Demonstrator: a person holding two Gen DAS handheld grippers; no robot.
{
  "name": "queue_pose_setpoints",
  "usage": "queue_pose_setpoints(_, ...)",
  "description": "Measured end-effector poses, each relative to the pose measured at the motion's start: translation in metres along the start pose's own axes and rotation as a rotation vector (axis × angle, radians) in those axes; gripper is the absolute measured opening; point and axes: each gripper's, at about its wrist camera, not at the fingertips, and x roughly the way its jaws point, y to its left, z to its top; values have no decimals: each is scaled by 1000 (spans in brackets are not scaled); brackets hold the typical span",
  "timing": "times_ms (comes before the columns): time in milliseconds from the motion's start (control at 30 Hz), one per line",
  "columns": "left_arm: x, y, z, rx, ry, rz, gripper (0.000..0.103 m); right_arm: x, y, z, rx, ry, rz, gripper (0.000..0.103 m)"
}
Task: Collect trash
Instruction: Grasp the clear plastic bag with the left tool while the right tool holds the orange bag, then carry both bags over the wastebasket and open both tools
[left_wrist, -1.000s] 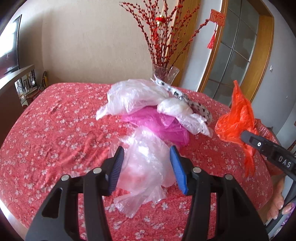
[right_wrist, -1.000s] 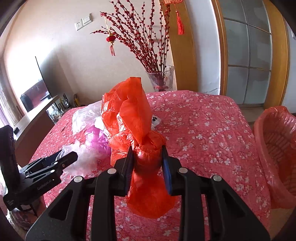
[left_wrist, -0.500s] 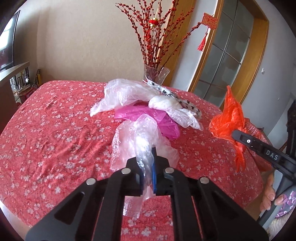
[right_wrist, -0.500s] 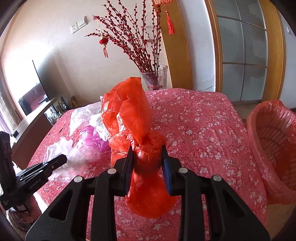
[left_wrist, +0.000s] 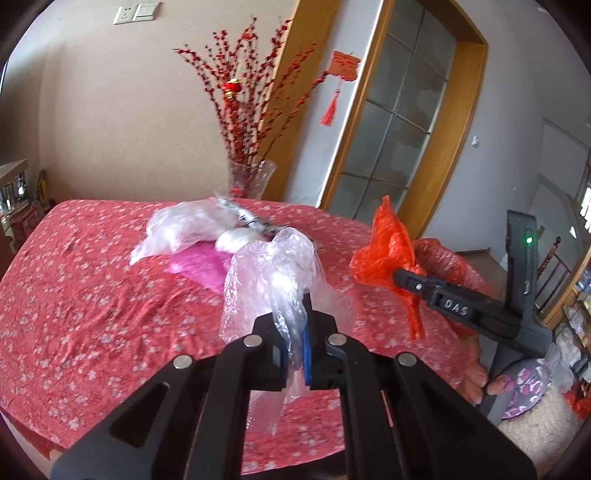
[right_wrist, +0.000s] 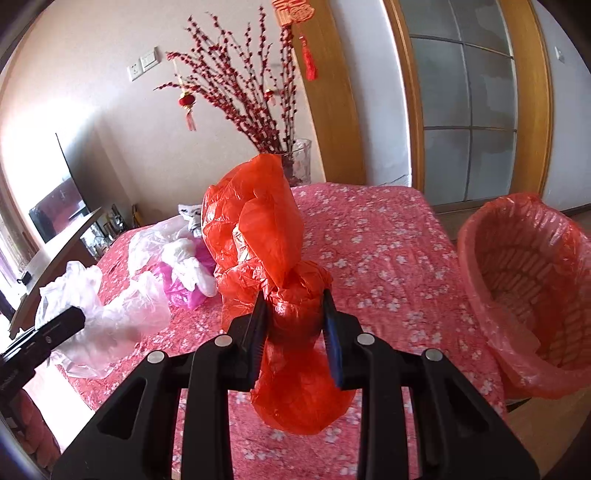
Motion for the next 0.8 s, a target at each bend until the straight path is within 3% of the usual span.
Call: queue_pose_setpoints(800,97,-141,71,111,-33,-226,7,-86,-126,22,203,-200,-283,29)
